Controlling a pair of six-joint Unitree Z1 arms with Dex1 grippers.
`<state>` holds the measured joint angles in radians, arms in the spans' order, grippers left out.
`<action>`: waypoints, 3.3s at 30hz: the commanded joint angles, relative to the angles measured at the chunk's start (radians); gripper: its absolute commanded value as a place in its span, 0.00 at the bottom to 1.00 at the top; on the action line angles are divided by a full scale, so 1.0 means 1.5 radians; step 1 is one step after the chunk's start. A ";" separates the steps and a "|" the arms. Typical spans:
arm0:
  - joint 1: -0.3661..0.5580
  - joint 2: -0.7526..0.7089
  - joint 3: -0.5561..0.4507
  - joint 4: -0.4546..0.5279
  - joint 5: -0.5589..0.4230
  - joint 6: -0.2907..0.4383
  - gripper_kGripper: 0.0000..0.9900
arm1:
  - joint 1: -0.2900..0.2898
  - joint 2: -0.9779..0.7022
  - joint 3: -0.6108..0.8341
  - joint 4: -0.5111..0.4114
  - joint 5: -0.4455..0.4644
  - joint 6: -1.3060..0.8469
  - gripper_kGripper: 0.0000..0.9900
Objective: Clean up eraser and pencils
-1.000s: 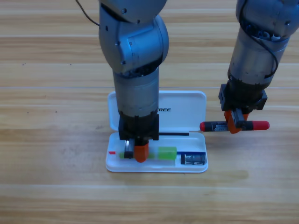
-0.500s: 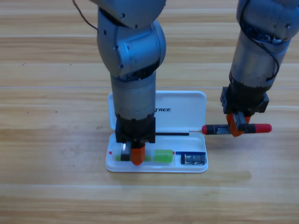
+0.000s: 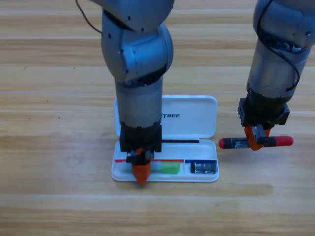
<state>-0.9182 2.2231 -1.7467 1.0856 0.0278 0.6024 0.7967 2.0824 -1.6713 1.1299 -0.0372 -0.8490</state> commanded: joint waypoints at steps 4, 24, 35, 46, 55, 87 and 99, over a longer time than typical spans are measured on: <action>0.011 0.012 0.015 -0.007 0.005 -0.011 1.00 | 0.001 -0.027 0.023 0.013 0.002 -0.001 0.00; 0.289 -0.471 0.159 0.116 -0.004 0.147 1.00 | 0.066 0.089 -0.133 0.016 0.005 0.037 0.00; 0.328 -0.495 0.282 0.055 -0.046 0.123 1.00 | 0.116 0.207 -0.283 0.045 0.005 0.065 0.00; 0.328 -0.492 0.315 0.037 -0.054 0.107 1.00 | 0.116 0.242 -0.304 0.047 -0.004 0.067 0.00; 0.328 -0.484 0.350 0.012 -0.059 0.099 1.00 | 0.116 0.234 -0.304 0.047 -0.005 0.076 0.53; 0.383 -0.216 0.153 -0.315 -0.178 0.061 0.92 | 0.107 -0.373 0.054 -0.140 0.353 0.194 0.96; 0.366 -0.027 0.093 -0.335 -0.309 0.091 0.27 | 0.107 -0.404 0.094 -0.164 0.379 0.220 0.96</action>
<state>-0.3649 2.1005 -1.6257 0.6127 -0.3979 0.6945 0.9512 1.5099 -1.5724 0.8946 0.5215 -0.5247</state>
